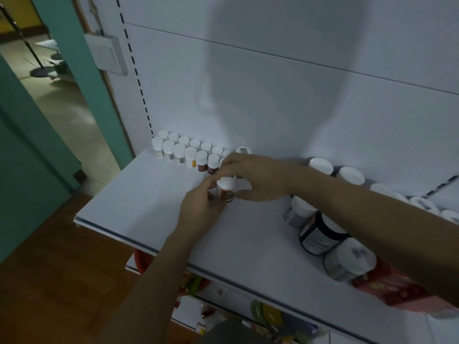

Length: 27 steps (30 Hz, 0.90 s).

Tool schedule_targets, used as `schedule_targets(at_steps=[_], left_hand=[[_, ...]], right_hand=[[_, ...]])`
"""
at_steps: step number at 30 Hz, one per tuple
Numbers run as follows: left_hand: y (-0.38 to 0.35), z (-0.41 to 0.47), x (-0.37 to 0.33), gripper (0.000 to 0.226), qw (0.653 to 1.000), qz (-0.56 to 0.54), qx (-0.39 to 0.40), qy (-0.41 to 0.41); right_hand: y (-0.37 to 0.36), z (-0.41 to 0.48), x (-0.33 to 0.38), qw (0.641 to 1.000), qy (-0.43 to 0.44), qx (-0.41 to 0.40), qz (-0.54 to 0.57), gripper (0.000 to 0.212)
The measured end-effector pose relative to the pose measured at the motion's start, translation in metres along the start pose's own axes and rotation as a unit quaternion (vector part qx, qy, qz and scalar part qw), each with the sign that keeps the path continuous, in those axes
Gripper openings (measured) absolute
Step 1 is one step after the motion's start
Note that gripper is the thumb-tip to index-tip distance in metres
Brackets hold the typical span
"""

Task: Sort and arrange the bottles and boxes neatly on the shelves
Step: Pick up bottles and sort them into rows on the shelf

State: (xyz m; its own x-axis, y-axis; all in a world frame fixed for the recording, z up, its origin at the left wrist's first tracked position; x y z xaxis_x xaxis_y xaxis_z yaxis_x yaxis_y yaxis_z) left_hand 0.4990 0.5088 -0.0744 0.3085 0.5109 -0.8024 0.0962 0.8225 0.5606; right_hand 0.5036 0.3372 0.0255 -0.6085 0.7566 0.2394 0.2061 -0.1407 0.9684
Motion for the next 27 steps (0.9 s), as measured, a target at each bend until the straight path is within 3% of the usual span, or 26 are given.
schedule_targets(at_steps=[3, 9, 15, 27], left_hand=[[-0.004, -0.004, 0.004, 0.056, 0.999, 0.035, -0.027, -0.021], [-0.014, -0.009, 0.010, 0.043, 0.972, 0.229, -0.055, -0.014], [-0.015, -0.010, 0.009, 0.041, 0.963, 0.263, -0.057, -0.033], [-0.012, -0.014, 0.007, 0.041, 0.961, 0.272, -0.035, -0.048]], right_hand=[[-0.006, 0.002, -0.004, 0.998, -0.055, -0.022, 0.011, 0.045], [-0.003, 0.004, -0.023, 0.990, -0.129, -0.045, -0.024, 0.040], [-0.008, 0.006, -0.023, 0.987, -0.132, -0.069, -0.055, 0.042], [-0.006, 0.005, -0.027, 0.988, -0.146, -0.040, -0.037, 0.043]])
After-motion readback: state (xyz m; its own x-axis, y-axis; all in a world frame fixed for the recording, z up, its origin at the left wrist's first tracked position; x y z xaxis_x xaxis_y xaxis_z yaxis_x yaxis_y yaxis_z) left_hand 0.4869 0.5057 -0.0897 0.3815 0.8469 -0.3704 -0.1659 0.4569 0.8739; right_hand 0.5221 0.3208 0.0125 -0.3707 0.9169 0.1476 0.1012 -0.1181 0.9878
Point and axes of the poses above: each hand's wrist, its own z-axis towards the middle knuckle, its own y-axis out of the back of the hand, x = y × z, the point moved 2 cm from there along z, towards the middle knuckle, and after that the axes turned 1 degree about -x, right-handed, at the moved point
